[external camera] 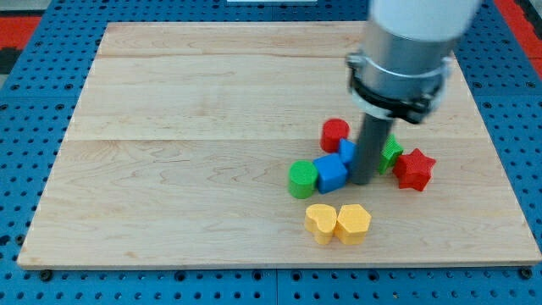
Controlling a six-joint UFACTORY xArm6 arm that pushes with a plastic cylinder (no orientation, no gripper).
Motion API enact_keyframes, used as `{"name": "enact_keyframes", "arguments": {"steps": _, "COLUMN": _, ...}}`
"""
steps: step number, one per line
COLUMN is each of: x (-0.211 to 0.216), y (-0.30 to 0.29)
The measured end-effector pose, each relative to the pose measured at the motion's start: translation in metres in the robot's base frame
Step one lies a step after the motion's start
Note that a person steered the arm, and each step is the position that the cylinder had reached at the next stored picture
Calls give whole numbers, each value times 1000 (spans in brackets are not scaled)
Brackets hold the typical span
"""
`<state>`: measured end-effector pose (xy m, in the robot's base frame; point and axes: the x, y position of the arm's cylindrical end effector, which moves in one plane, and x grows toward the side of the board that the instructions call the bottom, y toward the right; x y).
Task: Move red circle towards left
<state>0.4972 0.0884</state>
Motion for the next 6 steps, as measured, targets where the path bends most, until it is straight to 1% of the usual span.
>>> {"name": "enact_keyframes", "arguments": {"steps": 1, "x": -14, "y": -35}}
{"name": "enact_keyframes", "arguments": {"steps": 2, "x": -14, "y": -29}}
{"name": "enact_keyframes", "arguments": {"steps": 4, "x": -23, "y": 31}}
{"name": "enact_keyframes", "arguments": {"steps": 5, "x": -54, "y": 16}}
{"name": "enact_keyframes", "arguments": {"steps": 6, "x": -77, "y": -10}}
